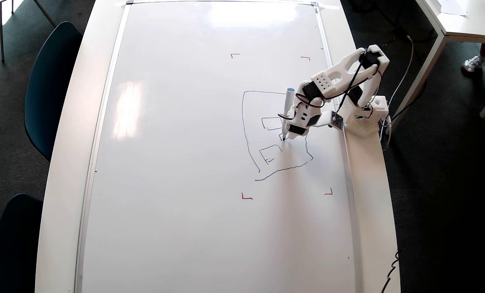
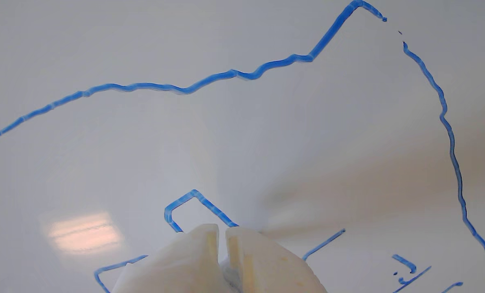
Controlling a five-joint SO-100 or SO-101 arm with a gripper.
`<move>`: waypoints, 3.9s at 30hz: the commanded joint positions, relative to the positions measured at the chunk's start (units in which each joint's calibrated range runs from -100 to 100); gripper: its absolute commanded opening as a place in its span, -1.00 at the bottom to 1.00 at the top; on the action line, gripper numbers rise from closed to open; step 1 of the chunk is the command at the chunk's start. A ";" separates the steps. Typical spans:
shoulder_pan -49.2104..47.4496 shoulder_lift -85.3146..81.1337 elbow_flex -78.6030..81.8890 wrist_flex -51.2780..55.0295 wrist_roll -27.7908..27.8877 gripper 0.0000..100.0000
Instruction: Draw on a whiteboard a robot head using a pen attached to the gripper
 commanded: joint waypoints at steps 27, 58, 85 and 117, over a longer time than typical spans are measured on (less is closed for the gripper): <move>7.16 24.65 -45.29 11.67 0.97 -0.98; 7.24 33.58 -49.38 8.54 0.97 -0.98; 7.46 44.37 -64.64 5.85 1.13 -0.99; 11.59 44.20 -65.73 2.81 1.18 -0.98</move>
